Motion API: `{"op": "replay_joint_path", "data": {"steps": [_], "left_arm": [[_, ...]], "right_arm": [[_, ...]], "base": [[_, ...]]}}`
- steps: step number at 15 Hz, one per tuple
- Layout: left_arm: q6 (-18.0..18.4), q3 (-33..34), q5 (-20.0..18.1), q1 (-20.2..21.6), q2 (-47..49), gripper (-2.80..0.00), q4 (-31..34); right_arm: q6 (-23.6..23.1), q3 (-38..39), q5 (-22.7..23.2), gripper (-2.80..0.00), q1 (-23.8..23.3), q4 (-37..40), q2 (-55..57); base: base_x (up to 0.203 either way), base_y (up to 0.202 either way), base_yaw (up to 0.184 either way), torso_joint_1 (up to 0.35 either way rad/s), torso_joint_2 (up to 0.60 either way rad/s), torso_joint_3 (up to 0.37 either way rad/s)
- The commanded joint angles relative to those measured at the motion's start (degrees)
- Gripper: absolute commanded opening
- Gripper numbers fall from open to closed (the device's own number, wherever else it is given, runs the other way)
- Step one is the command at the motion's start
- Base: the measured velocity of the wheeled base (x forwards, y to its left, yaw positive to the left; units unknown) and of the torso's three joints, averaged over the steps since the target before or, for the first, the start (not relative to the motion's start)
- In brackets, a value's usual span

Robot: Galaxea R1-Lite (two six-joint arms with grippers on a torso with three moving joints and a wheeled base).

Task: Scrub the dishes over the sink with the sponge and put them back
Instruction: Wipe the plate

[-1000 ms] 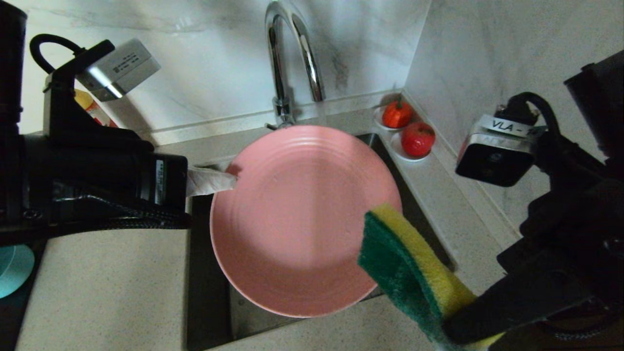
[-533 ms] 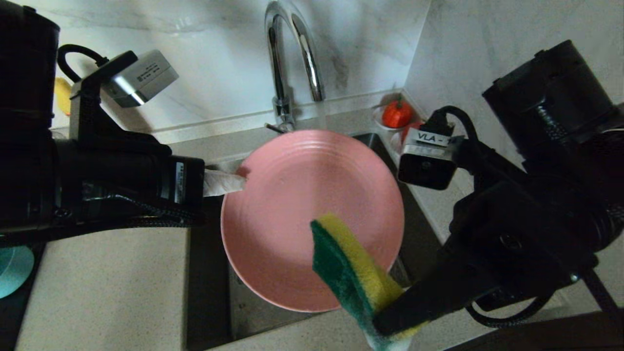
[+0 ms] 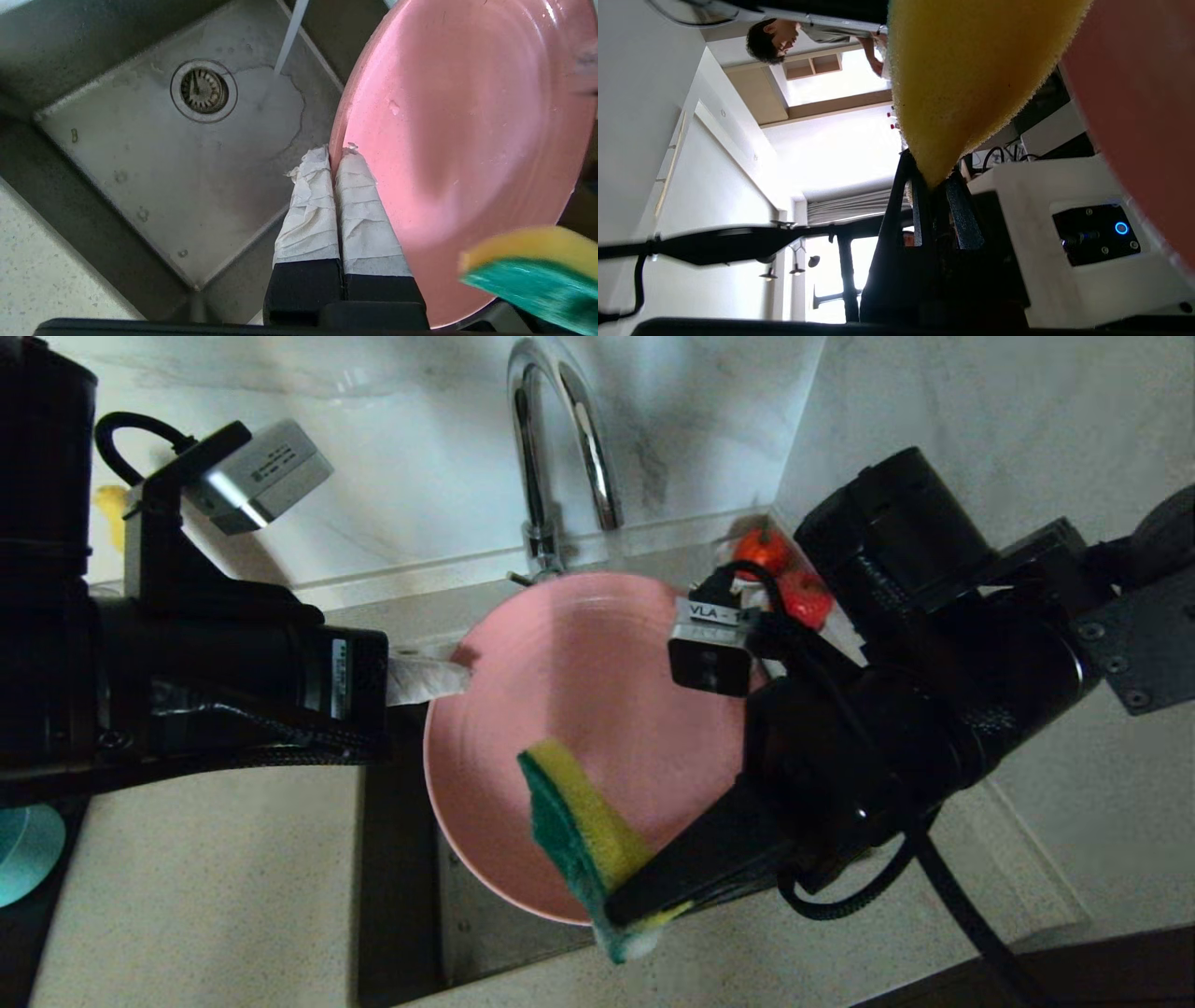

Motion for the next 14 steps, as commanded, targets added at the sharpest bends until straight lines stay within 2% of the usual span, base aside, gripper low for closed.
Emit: {"op": "replay_joint_path", "data": {"steps": [1,8,14], "left_arm": [[0.06,0.45,0.00,-0.01,-0.03,-2.80,0.07],[0.04,0.80,0.00,-0.01,-1.41,-2.80,0.07],[0.06,0.63,0.09,-0.01,-2.67,-2.80,-0.02]], "right_arm": [[0.35,-2.42,0.41,-2.80,0.72,0.52,3.66],[1.09,-8.70,0.44,-2.80,0.74,1.66,8.93],[1.54,-9.33,0.44,-2.80,-1.27,1.92,8.03]], "base": [[0.000,0.000,0.000,0.000,0.00,0.000],[0.000,0.000,0.000,0.000,0.00,0.000],[0.000,0.000,0.000,0.000,0.00,0.000]]}}
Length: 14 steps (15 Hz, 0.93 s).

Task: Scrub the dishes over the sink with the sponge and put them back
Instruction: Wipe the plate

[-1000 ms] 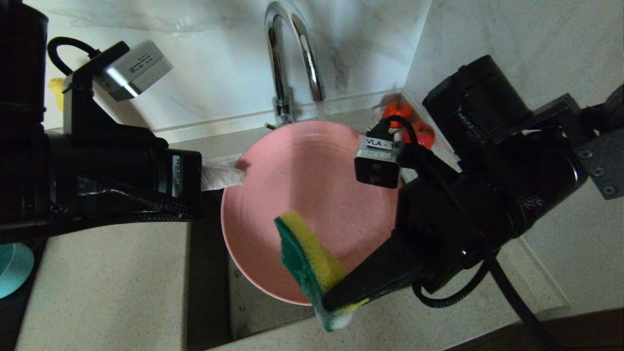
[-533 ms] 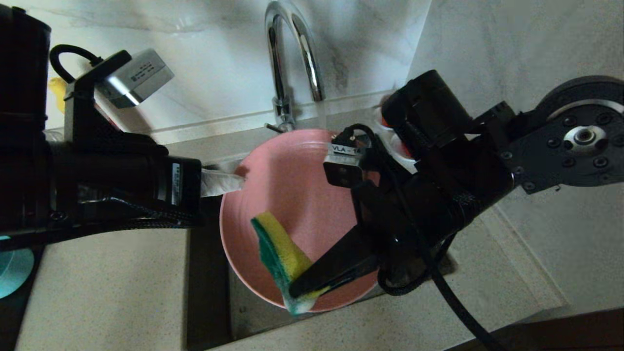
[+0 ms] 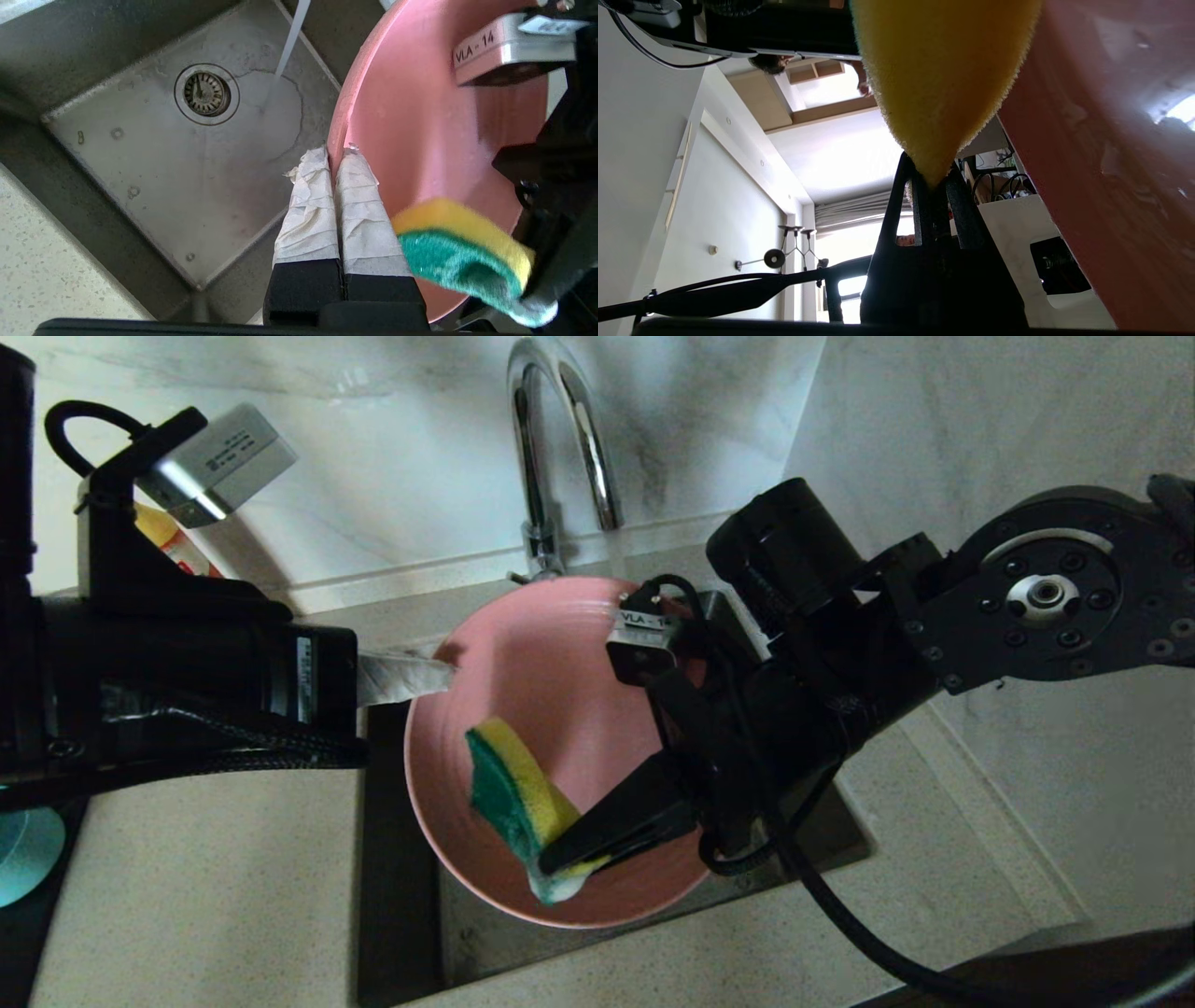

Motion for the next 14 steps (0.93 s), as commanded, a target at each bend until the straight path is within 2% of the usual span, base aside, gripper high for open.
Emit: {"op": "replay_joint_path", "data": {"steps": [1,8,14], "left_arm": [[-0.14,-0.35,-0.04,-0.01,-0.46,-2.80,0.03],[-0.14,-0.53,0.04,-0.01,-1.63,-2.80,0.03],[-0.23,-0.53,0.13,0.08,-1.89,-2.80,0.12]], "right_arm": [[1.33,0.13,0.26,-2.80,-1.29,0.27,-1.38],[1.79,1.05,0.23,-2.80,-4.99,1.69,-4.65],[1.22,5.52,0.23,-2.80,-7.77,2.08,-8.57]], "base": [[0.000,0.000,0.000,0.000,0.00,0.000],[0.000,0.000,0.000,0.000,0.00,0.000],[0.000,0.000,0.000,0.000,0.00,0.000]]}}
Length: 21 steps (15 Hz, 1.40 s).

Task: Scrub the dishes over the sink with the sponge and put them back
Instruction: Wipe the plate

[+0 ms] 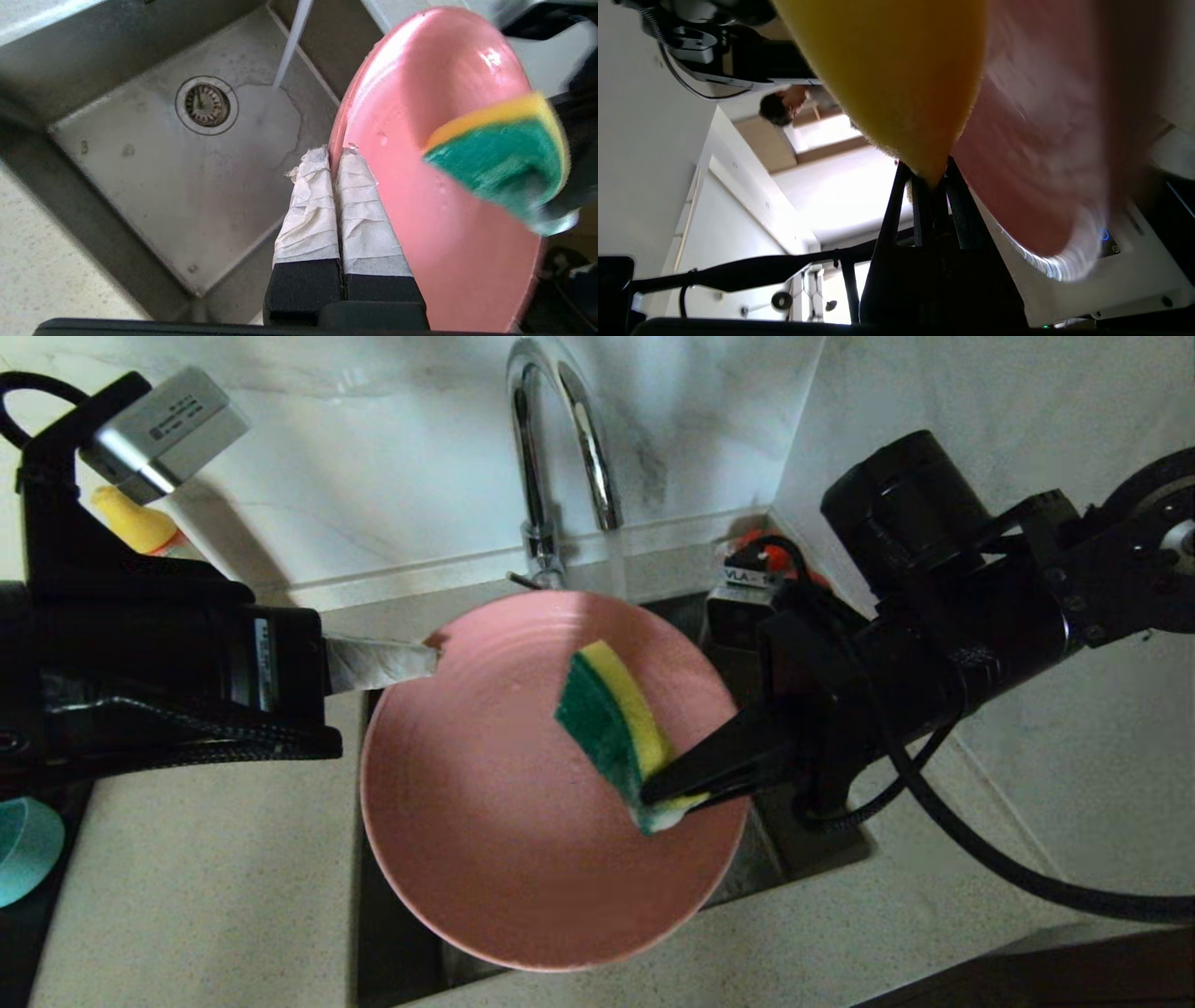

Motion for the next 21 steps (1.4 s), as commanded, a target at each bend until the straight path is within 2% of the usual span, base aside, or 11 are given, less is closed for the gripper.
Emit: {"op": "replay_joint_path", "data": {"steps": [1,11,16,21], "left_arm": [[-0.06,-0.27,0.07,0.08,-0.25,-2.80,0.06],[-0.06,2.39,-0.02,0.35,-1.23,-2.80,0.13],[-0.15,4.34,0.07,0.43,-0.85,-2.80,0.04],[-0.15,5.41,0.16,2.35,1.57,-2.80,-4.47]], "right_arm": [[0.00,2.41,0.42,-2.80,-0.70,0.11,-2.56],[-0.13,8.28,0.51,-2.80,-2.07,-0.31,-8.58],[-0.04,7.46,2.22,-2.80,-2.09,-0.40,-9.72],[-0.04,4.05,4.27,-2.80,-0.41,-0.48,-6.48]], "base": [[0.000,0.000,0.000,0.000,0.00,0.000],[0.000,0.000,0.000,0.000,0.00,0.000],[0.000,0.000,0.000,0.000,0.00,0.000],[0.000,0.000,0.000,0.000,0.00,0.000]]}}
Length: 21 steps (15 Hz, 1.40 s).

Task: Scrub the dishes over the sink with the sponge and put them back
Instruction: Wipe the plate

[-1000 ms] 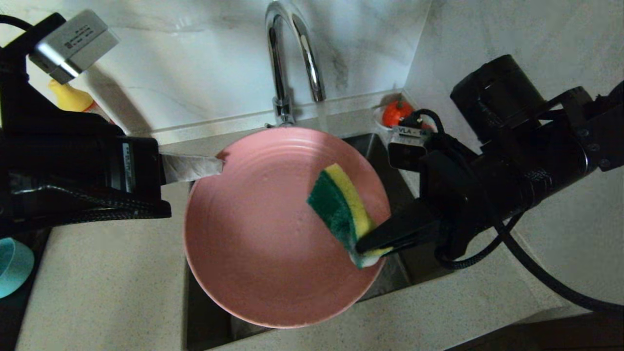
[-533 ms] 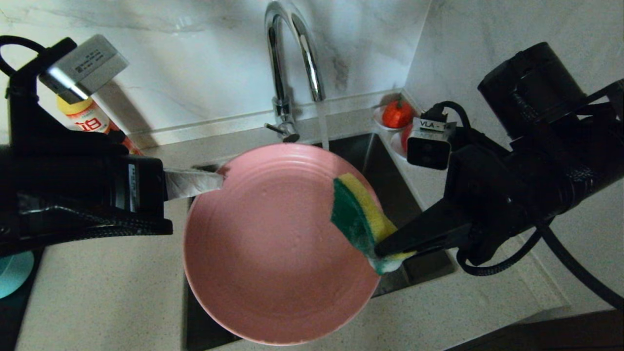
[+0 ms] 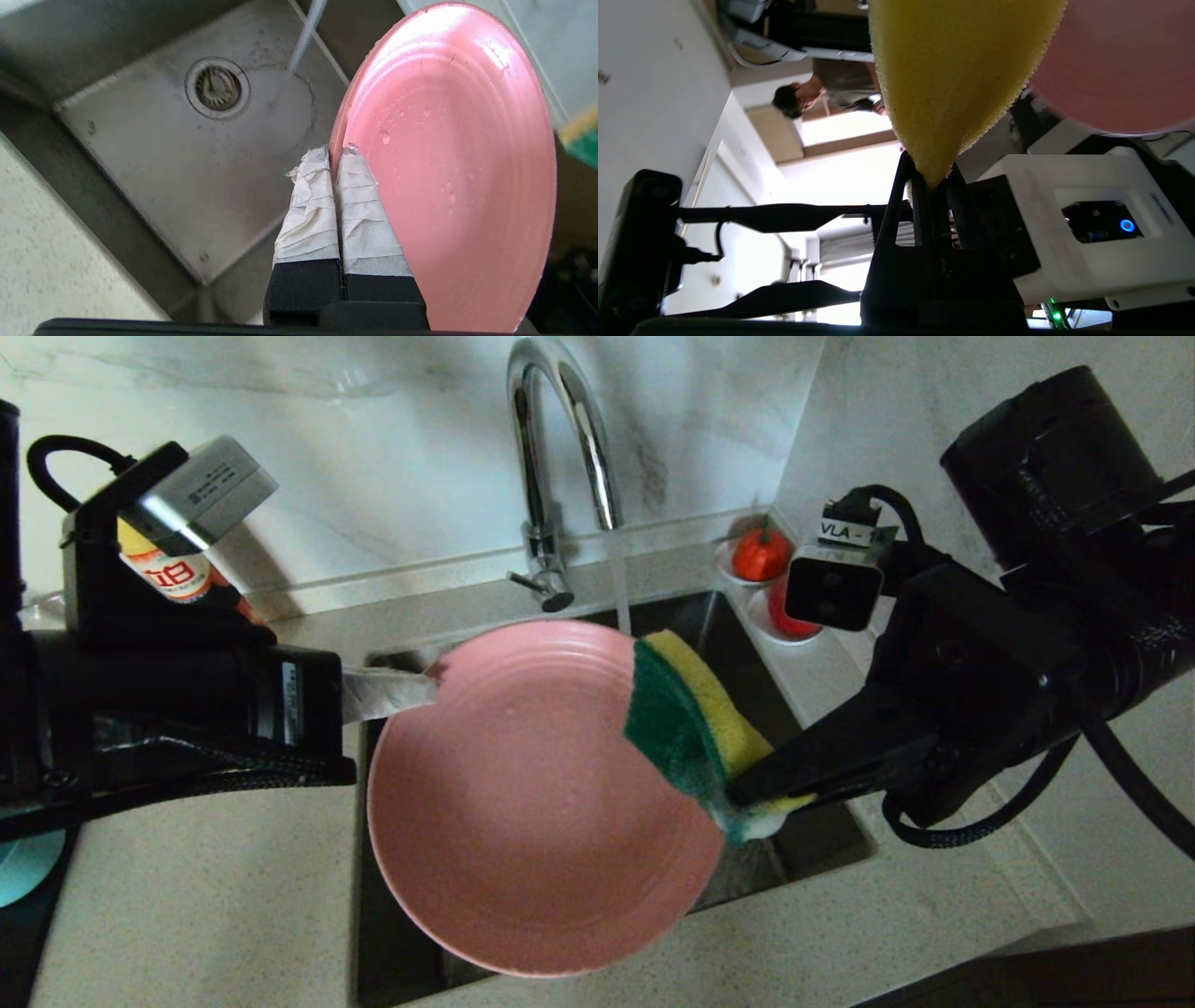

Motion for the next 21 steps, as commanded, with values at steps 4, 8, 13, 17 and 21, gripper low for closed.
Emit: {"op": "replay_joint_path", "data": {"steps": [4,8,13,17,21], "left_arm": [[-0.08,0.63,0.04,0.64,1.07,-2.80,-1.28],[0.00,1.00,0.04,0.72,0.63,-2.80,-1.28],[0.00,1.33,-0.04,0.99,0.12,-2.80,-1.28],[0.00,1.35,-0.04,1.03,0.12,-2.80,-1.34],[-0.08,1.42,-0.04,1.08,-0.11,-2.80,-1.28]], "right_arm": [[0.45,-5.96,0.75,-2.80,3.03,0.30,8.13],[0.99,-13.08,0.79,-2.80,5.63,0.78,15.15],[3.13,-17.20,0.75,-2.80,6.62,-0.40,19.90],[3.25,-17.29,0.75,-2.80,6.56,-1.04,20.60],[3.23,-16.87,0.67,-2.80,4.80,-0.39,19.24]], "base": [[0.000,0.000,0.000,0.000,0.00,0.000],[0.000,0.000,0.000,0.000,0.00,0.000],[0.000,0.000,0.000,0.000,0.00,0.000],[0.000,0.000,0.000,0.000,0.00,0.000],[0.000,0.000,0.000,0.000,0.00,0.000]]}}
